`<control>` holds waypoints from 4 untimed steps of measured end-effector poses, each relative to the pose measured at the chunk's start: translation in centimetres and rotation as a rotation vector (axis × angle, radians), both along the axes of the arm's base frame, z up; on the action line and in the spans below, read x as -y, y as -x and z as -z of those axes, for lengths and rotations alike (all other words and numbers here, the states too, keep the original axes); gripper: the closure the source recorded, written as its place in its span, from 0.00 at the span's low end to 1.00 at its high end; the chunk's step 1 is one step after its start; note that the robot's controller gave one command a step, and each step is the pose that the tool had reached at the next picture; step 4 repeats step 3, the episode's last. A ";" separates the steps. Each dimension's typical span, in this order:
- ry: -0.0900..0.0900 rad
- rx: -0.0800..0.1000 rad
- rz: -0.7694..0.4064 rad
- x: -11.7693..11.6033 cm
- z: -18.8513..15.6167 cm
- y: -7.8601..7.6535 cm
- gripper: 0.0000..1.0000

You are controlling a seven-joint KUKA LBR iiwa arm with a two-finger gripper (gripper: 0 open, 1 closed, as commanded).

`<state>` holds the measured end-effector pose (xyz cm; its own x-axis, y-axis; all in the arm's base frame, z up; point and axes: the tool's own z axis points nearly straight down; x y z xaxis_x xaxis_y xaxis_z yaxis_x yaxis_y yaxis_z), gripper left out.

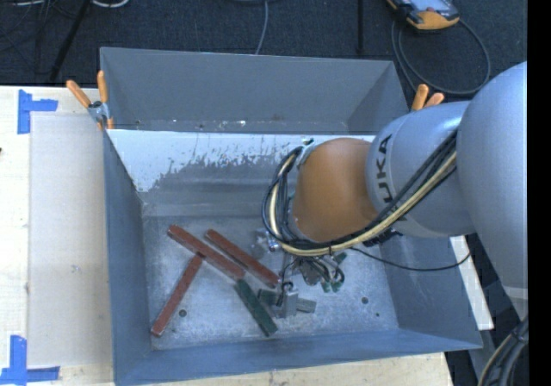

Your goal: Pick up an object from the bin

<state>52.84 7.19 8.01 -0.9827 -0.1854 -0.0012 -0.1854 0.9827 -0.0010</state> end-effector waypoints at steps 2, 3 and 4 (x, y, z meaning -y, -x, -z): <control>-0.001 -0.001 0.176 2.8 1.0 1.9 1.00; -0.001 -0.001 0.156 0.2 -14.7 5.2 1.00; -0.001 -0.001 0.156 0.2 -14.7 5.2 1.00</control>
Offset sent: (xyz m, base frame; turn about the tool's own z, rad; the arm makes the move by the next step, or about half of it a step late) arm 0.0000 0.0000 0.0000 0.0000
